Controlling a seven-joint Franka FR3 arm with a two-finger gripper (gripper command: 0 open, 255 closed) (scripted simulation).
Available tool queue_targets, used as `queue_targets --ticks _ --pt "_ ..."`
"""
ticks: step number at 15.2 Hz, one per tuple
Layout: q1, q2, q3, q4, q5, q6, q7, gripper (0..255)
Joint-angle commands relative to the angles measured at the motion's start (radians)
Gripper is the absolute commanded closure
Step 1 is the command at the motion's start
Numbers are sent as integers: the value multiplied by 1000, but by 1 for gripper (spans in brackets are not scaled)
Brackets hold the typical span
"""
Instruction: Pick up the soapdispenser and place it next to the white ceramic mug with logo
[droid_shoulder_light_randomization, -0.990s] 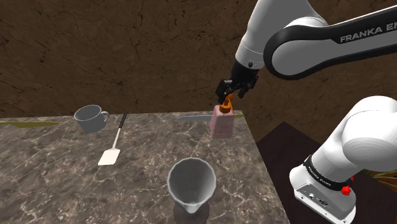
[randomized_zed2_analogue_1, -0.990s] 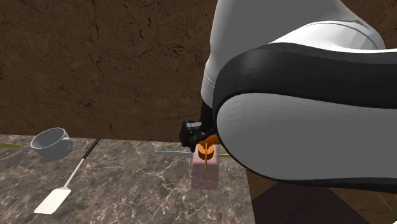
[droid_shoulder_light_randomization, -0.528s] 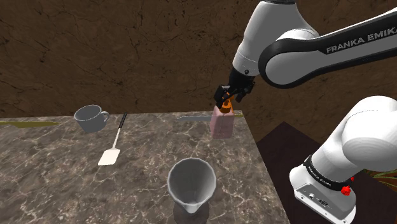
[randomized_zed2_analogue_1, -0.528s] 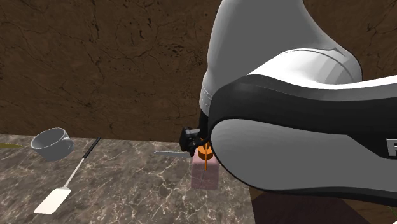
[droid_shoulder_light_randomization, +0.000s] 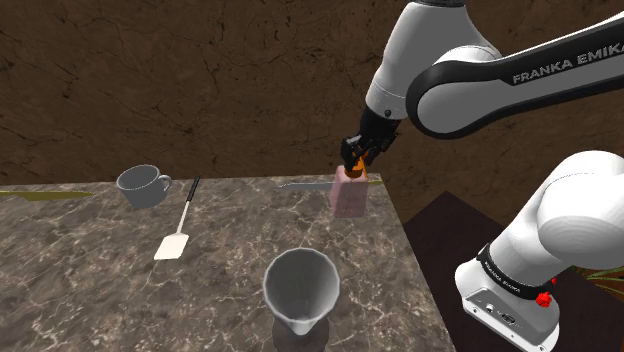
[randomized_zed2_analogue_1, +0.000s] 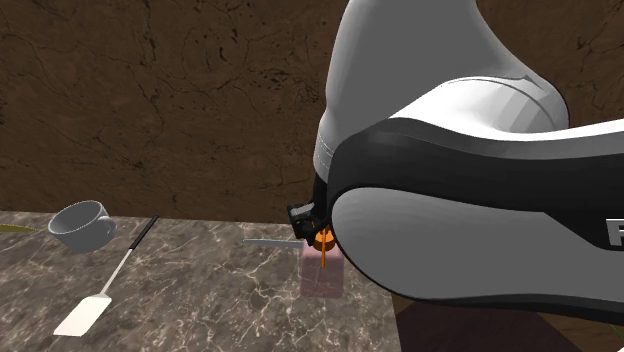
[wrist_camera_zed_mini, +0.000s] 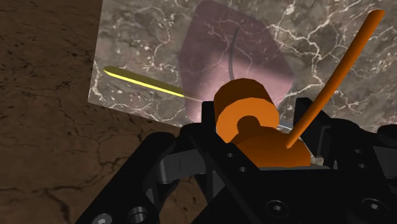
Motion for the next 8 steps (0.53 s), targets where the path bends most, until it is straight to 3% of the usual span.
queue_targets --ticks 1,8 --pt "0 0 0 0 0 0 0 255" --pt "0 -16 -5 17 -2 -34 -1 255"
